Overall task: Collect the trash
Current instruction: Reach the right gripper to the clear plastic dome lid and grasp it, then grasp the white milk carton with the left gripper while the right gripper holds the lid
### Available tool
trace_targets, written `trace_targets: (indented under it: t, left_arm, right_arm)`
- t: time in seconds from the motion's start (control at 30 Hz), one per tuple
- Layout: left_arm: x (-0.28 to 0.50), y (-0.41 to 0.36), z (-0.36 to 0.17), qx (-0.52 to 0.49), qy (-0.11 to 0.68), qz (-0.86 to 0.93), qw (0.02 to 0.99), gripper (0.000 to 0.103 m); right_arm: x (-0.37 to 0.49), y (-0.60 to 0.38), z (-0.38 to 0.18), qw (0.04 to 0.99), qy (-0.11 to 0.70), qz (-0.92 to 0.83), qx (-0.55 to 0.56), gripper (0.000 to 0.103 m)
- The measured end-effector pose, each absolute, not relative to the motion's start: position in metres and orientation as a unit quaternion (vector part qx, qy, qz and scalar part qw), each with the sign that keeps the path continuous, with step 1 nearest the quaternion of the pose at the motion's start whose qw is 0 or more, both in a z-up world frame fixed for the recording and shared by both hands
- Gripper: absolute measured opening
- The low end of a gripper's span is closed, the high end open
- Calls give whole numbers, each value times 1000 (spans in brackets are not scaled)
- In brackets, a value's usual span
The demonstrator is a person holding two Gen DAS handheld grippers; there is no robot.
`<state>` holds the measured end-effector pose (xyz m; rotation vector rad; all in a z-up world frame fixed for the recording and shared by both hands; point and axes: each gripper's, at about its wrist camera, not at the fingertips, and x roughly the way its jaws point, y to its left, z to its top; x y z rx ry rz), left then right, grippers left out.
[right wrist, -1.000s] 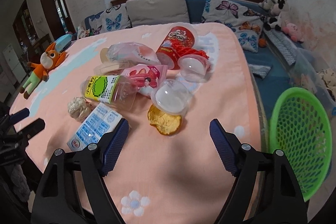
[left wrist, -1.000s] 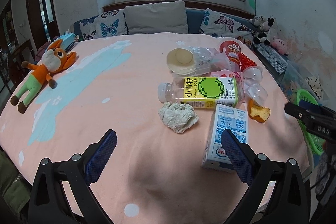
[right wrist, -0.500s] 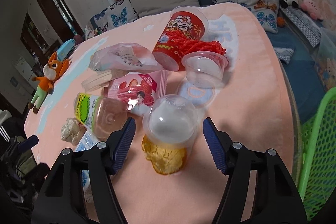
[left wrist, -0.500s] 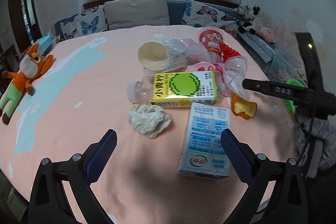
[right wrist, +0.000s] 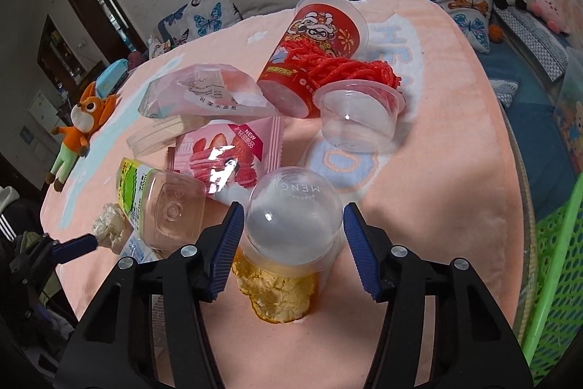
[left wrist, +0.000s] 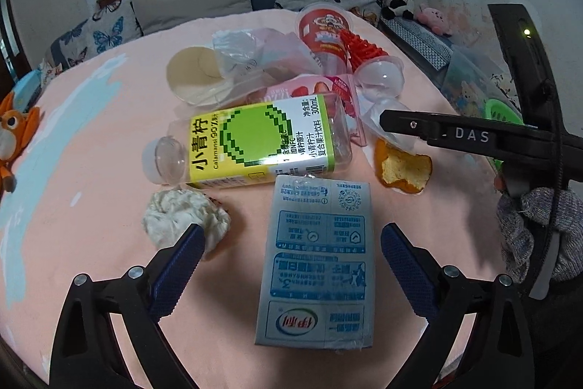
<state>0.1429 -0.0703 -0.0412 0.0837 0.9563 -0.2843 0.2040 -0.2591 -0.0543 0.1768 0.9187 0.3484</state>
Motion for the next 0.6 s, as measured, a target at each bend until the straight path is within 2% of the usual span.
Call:
trace_targets:
  t: [0.07,0.6]
  left_arm:
    - [150,-71,-44,35,466,-137,873,88]
    - [162,-85,-53,40,486,-156,859,87]
  right_arm:
    - [206,-258,-54,880,438,165,81,60]
    - [193,-265,-41,890,419,165,77,58]
